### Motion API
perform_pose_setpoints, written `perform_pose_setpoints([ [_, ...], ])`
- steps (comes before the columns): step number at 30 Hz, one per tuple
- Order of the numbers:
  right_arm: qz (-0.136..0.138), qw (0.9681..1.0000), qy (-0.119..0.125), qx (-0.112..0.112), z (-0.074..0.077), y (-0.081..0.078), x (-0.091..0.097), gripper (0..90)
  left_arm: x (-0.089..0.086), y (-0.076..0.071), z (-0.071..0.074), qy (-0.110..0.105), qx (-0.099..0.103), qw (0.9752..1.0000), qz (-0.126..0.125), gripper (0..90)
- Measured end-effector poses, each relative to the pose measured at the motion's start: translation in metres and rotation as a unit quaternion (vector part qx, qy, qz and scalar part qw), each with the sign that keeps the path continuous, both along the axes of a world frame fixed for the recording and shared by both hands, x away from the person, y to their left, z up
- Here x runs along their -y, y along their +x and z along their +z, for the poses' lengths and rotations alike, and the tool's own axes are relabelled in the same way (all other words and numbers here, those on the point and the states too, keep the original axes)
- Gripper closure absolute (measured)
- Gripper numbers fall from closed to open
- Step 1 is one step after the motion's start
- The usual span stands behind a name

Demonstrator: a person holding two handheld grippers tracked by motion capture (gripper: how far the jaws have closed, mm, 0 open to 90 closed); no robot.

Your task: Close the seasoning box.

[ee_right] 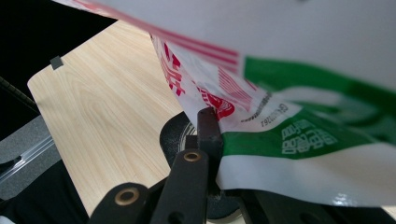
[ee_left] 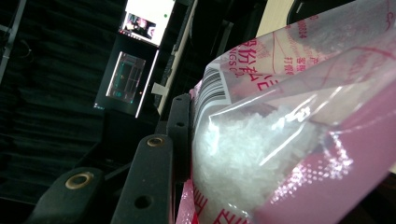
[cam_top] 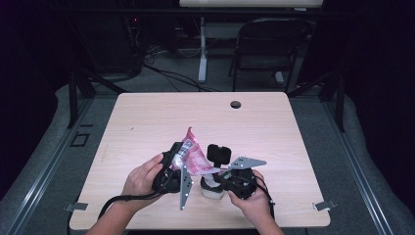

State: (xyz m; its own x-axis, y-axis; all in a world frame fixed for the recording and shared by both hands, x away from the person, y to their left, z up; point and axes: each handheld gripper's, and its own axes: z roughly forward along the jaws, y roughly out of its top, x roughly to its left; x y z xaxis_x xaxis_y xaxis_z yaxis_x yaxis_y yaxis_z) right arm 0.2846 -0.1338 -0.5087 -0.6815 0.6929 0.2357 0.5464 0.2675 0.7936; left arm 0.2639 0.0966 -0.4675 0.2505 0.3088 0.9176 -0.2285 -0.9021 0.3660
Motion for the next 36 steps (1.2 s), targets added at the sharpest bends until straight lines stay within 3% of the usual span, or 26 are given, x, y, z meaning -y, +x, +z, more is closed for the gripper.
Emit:
perform_pose_setpoints([
  [36, 0.0, 1.0, 0.002, 0.002, -0.0001, -0.0001, -0.0017, 89.9, -0.0023, -0.0002, 0.0004, 0.001, -0.001, 1.0, 0.004, 70.7],
])
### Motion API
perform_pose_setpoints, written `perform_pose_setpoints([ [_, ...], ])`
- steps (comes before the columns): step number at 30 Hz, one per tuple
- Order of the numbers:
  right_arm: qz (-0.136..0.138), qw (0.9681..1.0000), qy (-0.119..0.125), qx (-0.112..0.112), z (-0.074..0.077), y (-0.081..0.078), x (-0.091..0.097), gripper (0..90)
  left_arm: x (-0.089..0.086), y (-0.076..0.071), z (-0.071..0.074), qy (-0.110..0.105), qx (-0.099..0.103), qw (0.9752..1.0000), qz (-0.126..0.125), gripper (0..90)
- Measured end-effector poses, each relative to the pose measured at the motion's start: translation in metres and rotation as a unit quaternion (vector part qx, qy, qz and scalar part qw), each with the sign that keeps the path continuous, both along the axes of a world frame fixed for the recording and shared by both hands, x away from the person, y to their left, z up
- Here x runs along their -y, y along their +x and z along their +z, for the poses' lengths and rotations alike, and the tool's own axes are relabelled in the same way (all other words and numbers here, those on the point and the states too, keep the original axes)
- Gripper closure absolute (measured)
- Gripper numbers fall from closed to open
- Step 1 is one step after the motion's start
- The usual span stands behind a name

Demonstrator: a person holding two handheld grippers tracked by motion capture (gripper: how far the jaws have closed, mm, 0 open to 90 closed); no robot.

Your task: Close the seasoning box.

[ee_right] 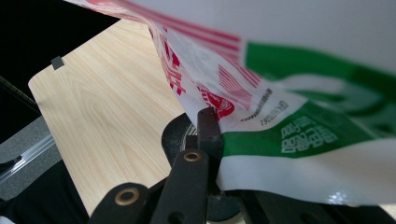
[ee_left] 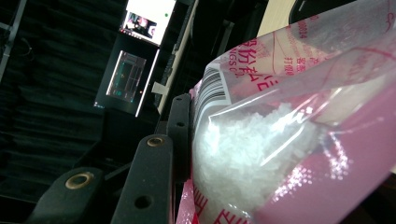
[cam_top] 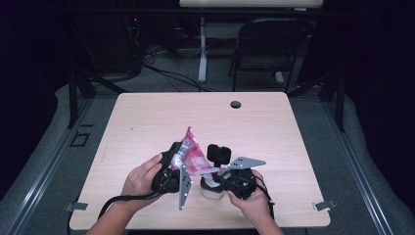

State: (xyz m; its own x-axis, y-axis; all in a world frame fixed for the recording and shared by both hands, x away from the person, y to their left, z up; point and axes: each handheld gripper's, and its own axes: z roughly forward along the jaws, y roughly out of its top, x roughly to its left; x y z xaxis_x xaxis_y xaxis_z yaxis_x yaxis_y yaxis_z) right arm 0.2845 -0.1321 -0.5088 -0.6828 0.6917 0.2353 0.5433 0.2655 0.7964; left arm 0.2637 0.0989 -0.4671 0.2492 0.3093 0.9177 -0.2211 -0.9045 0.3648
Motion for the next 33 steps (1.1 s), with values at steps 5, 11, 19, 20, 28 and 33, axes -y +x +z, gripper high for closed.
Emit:
perform_pose_setpoints([
  [5, -0.001, 1.0, -0.002, 0.0, 0.0, 0.0, 0.0, 89.9, -0.002, 0.001, -0.002, -0.007, -0.005, 1.0, 0.002, 70.7],
  [11, 0.001, 1.0, -0.004, 0.001, 0.001, 0.0, 0.0, 89.9, -0.004, 0.001, -0.004, -0.01, -0.008, 0.9999, 0.005, 70.7],
  [19, 0.0, 1.0, -0.005, 0.001, 0.002, 0.0, 0.0, 89.9, -0.009, 0.002, -0.008, -0.019, -0.016, 0.9996, 0.011, 70.8],
  [20, 0.0, 1.0, -0.006, 0.001, 0.002, 0.0, 0.0, 89.9, -0.01, 0.002, -0.009, -0.018, -0.018, 0.9996, 0.013, 70.8],
  [28, -0.002, 1.0, -0.002, 0.005, 0.002, 0.0, -0.001, 90.0, -0.015, 0.003, -0.014, -0.029, -0.027, 0.999, 0.018, 70.6],
  [33, -0.002, 1.0, -0.001, 0.008, 0.003, 0.0, 0.0, 90.0, -0.019, 0.005, -0.018, -0.043, -0.041, 0.998, 0.021, 70.4],
])
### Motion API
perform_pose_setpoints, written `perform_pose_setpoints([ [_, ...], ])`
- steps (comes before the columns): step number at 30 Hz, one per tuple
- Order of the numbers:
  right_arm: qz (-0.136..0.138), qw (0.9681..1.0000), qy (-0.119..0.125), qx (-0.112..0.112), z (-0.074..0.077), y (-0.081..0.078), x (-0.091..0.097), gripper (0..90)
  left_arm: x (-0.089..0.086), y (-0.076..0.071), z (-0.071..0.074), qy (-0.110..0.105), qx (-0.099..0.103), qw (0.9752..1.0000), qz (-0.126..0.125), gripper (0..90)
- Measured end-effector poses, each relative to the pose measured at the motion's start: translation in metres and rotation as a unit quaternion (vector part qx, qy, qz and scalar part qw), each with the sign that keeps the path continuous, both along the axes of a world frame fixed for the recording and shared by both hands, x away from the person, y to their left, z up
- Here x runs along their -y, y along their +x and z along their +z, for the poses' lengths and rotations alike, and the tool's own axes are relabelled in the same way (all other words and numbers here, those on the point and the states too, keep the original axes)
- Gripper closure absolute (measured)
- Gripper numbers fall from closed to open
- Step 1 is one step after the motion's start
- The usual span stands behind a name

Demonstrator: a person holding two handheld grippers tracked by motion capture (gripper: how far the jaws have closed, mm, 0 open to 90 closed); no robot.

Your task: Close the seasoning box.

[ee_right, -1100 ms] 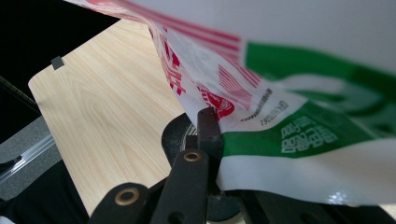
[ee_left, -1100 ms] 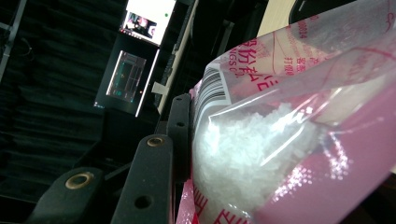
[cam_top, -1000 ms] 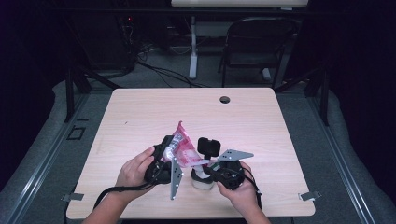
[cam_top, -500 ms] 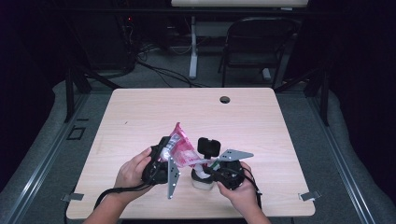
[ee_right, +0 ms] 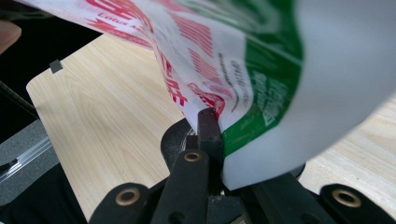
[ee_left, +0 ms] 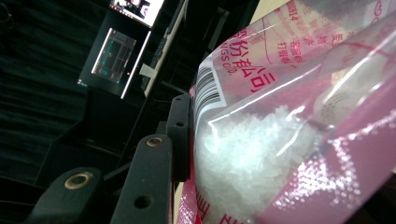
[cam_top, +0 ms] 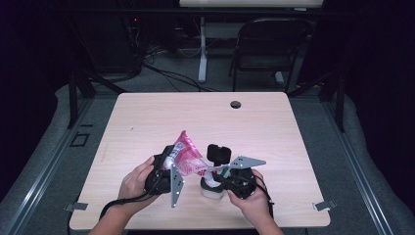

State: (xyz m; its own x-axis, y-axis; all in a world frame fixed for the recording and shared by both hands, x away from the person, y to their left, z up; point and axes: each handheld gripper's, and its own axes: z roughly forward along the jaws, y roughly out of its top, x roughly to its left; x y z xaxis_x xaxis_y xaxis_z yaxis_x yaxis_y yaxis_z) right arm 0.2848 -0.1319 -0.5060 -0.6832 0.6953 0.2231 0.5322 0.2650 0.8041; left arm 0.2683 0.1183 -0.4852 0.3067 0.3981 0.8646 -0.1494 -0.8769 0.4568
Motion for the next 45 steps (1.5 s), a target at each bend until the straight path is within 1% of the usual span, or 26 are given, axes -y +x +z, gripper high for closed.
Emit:
perform_pose_setpoints([
  [1, -0.001, 1.0, 0.003, 0.001, 0.0, 0.0, 0.0, 90.0, -0.001, 0.0, -0.001, 0.001, -0.002, 1.0, 0.002, 70.3],
  [4, -0.001, 1.0, 0.002, 0.001, 0.0, 0.0, 0.001, 90.0, -0.003, 0.0, -0.003, -0.005, -0.008, 1.0, 0.003, 70.0],
  [9, -0.001, 1.0, 0.001, 0.003, 0.0, 0.0, 0.0, 90.0, -0.006, 0.001, -0.007, -0.017, -0.018, 0.9997, 0.006, 69.8],
  [15, -0.002, 1.0, 0.0, 0.004, 0.001, 0.0, 0.0, 90.0, -0.009, 0.002, -0.012, -0.02, -0.027, 0.9994, 0.008, 69.4],
  [16, -0.001, 1.0, 0.001, 0.004, 0.001, 0.0, 0.0, 90.0, -0.01, 0.003, -0.013, -0.023, -0.034, 0.9991, 0.01, 69.3],
  [18, -0.002, 1.0, 0.0, 0.006, 0.001, 0.0, -0.001, 90.0, -0.011, 0.003, -0.016, -0.026, -0.04, 0.9988, 0.01, 69.3],
  [19, -0.002, 1.0, 0.0, 0.006, 0.001, 0.0, -0.001, 90.0, -0.011, 0.003, -0.016, -0.026, -0.04, 0.9988, 0.01, 69.3],
  [21, -0.003, 1.0, -0.001, 0.007, 0.002, 0.0, 0.0, 90.0, -0.013, 0.003, -0.019, -0.029, -0.049, 0.9983, 0.014, 69.3],
  [27, -0.005, 1.0, 0.003, 0.007, 0.002, -0.001, 0.0, 90.0, -0.015, 0.004, -0.023, -0.03, -0.058, 0.9977, 0.015, 69.3],
  [29, -0.005, 1.0, 0.003, 0.006, 0.002, -0.001, 0.0, 90.0, -0.017, 0.005, -0.025, -0.037, -0.067, 0.997, 0.015, 69.3],
  [33, -0.005, 1.0, 0.004, 0.007, 0.002, -0.001, -0.001, 90.0, -0.018, 0.005, -0.027, -0.039, -0.073, 0.9965, 0.016, 69.2],
  [34, -0.005, 0.9999, 0.004, 0.008, 0.003, -0.001, -0.001, 90.0, -0.018, 0.004, -0.029, -0.04, -0.076, 0.9962, 0.016, 69.2],
  [37, -0.007, 0.9999, 0.005, 0.008, 0.003, -0.001, -0.001, 90.0, -0.018, 0.004, -0.031, -0.037, -0.076, 0.9962, 0.015, 69.2],
  [38, -0.008, 0.9999, 0.002, 0.008, 0.003, -0.001, 0.0, 90.0, -0.018, 0.004, -0.032, -0.041, -0.081, 0.9957, 0.016, 69.2],
  [39, -0.008, 0.9999, 0.003, 0.009, 0.003, -0.001, 0.0, 90.0, -0.019, 0.004, -0.032, -0.036, -0.081, 0.996, 0.015, 69.2],
  [41, -0.007, 0.9999, 0.003, 0.01, 0.003, -0.001, 0.0, 90.0, -0.019, 0.004, -0.033, -0.039, -0.083, 0.9957, 0.015, 69.2],
  [42, -0.007, 0.9999, 0.003, 0.011, 0.004, -0.001, 0.0, 90.0, -0.019, 0.005, -0.034, -0.045, -0.085, 0.9952, 0.016, 69.2],
  [43, -0.007, 0.9999, 0.002, 0.012, 0.004, -0.001, 0.001, 90.0, -0.02, 0.005, -0.035, -0.044, -0.088, 0.995, 0.015, 69.1],
  [45, -0.006, 0.9999, 0.004, 0.013, 0.004, -0.001, 0.001, 90.0, -0.021, 0.006, -0.036, -0.05, -0.096, 0.994, 0.016, 69.0],
])
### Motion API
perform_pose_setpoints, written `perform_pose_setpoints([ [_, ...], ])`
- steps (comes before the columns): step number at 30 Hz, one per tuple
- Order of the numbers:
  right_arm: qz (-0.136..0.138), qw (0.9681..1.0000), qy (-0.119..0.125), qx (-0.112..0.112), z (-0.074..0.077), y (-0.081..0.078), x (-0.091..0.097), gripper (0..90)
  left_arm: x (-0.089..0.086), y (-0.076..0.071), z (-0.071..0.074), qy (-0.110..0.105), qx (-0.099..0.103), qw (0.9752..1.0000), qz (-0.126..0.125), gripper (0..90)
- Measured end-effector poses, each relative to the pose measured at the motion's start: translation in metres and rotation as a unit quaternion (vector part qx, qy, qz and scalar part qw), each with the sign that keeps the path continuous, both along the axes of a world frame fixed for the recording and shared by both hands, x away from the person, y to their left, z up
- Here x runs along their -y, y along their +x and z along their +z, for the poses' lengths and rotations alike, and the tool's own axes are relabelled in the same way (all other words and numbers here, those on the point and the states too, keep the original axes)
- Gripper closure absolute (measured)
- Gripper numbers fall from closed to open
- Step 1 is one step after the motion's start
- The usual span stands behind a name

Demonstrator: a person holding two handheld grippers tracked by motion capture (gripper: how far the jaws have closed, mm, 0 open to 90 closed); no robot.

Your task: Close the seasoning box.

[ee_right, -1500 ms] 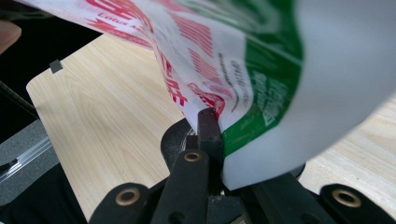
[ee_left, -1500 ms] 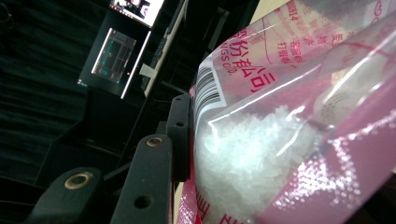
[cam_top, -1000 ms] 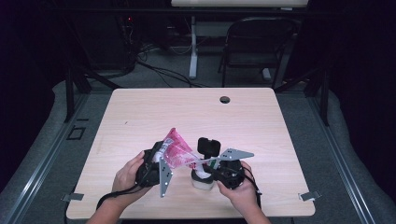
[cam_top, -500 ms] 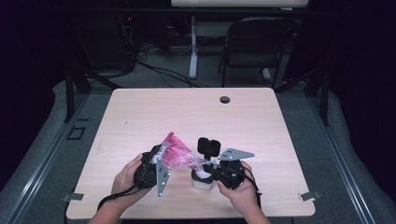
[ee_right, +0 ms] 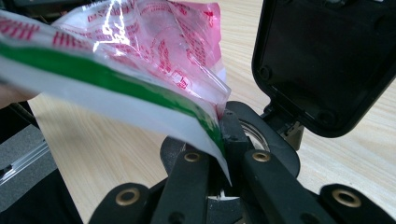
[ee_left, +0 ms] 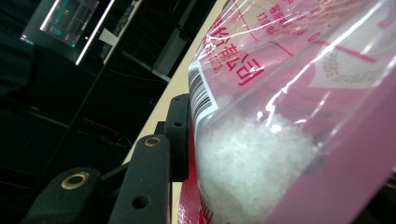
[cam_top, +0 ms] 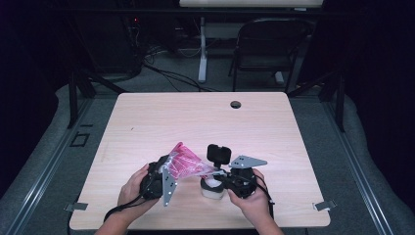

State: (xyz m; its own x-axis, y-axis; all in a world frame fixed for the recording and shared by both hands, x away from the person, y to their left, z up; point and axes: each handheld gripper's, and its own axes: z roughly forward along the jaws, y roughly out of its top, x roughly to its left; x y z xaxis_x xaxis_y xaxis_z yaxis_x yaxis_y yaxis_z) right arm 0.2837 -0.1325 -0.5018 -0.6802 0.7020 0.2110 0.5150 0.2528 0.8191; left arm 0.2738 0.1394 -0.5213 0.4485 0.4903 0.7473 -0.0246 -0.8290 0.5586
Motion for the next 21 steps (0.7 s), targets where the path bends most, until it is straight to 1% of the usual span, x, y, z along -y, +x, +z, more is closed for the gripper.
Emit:
perform_pose_setpoints([
  [1, -0.001, 1.0, 0.0, 0.001, 0.0, 0.0, 0.0, 90.0, 0.0, 0.0, -0.001, -0.004, -0.003, 1.0, 0.0, 69.0],
  [4, -0.001, 1.0, 0.0, 0.002, 0.0, 0.0, 0.0, 90.0, 0.0, 0.0, -0.003, -0.005, -0.008, 1.0, 0.0, 68.9],
  [5, -0.003, 1.0, 0.003, 0.003, 0.0, 0.0, -0.001, 90.0, -0.001, 0.0, -0.003, -0.005, -0.008, 1.0, -0.001, 68.9],
  [11, -0.006, 1.0, 0.005, 0.005, 0.001, -0.001, 0.0, 90.0, -0.001, 0.002, -0.01, -0.012, -0.029, 0.9995, -0.004, 68.8],
  [14, -0.005, 0.9999, 0.007, 0.007, 0.002, -0.001, -0.001, 90.0, -0.002, 0.002, -0.011, -0.014, -0.034, 0.9993, -0.004, 68.6],
  [15, -0.004, 0.9999, 0.006, 0.008, 0.002, -0.001, -0.001, 90.0, -0.003, 0.003, -0.013, -0.022, -0.042, 0.9989, -0.003, 68.4],
  [18, -0.004, 0.9999, 0.007, 0.009, 0.002, -0.001, -0.001, 90.0, -0.004, 0.003, -0.014, -0.024, -0.048, 0.9986, -0.003, 68.3],
  [19, -0.004, 0.9999, 0.006, 0.01, 0.002, -0.001, -0.001, 90.0, -0.004, 0.003, -0.015, -0.027, -0.056, 0.998, -0.003, 68.1],
  [21, -0.002, 0.9999, 0.003, 0.01, 0.003, -0.001, -0.001, 89.9, -0.005, 0.003, -0.016, -0.029, -0.06, 0.9978, -0.003, 68.0],
])
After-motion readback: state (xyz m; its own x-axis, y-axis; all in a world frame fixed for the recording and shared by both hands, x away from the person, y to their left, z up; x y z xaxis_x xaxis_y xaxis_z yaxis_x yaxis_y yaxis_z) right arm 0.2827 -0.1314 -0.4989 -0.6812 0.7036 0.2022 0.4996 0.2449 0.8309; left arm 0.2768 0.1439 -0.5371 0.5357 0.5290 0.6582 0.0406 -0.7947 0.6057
